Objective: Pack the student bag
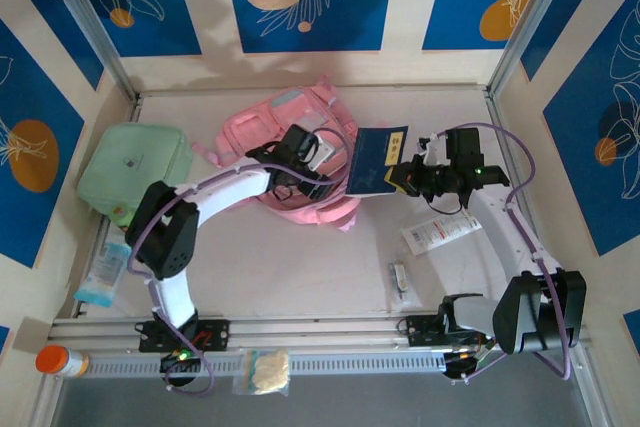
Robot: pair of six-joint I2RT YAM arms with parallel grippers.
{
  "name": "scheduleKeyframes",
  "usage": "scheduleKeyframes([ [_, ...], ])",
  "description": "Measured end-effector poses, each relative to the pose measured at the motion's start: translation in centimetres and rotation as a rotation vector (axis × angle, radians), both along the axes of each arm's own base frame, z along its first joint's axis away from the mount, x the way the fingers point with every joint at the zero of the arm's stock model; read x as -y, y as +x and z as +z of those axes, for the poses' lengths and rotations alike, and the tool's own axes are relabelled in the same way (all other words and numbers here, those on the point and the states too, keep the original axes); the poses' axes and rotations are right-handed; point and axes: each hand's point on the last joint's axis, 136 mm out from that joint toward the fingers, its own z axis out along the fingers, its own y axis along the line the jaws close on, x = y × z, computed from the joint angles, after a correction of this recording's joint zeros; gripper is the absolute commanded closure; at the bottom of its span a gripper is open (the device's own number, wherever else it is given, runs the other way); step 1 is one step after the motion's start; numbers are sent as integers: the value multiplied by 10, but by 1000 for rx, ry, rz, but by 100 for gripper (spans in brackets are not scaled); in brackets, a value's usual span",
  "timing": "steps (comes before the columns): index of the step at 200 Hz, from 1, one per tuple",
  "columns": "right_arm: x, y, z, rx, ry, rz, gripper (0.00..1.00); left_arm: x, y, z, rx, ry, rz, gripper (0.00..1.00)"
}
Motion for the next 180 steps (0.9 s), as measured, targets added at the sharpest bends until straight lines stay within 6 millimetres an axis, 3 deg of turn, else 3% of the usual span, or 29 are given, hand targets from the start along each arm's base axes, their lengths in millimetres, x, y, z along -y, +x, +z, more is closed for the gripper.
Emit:
scheduleKeyframes([
  [37, 2, 4, -5, -19, 11, -4, 100, 16, 13, -13, 27, 52, -32, 28],
  [74, 4, 5, -5, -15, 15, -10, 100, 18, 34, -26, 51, 105, 15, 42],
  [130, 5, 5, -5, -13, 20, -11, 100, 19, 35, -29, 57, 120, 25, 88],
  [148, 5, 4, -5, -16, 20, -7, 100, 19, 36, -25, 67, 119, 22, 100],
  [180, 8, -3, -10, -48, -4, -17, 100, 12, 32, 6, 101, 83, 51, 100],
])
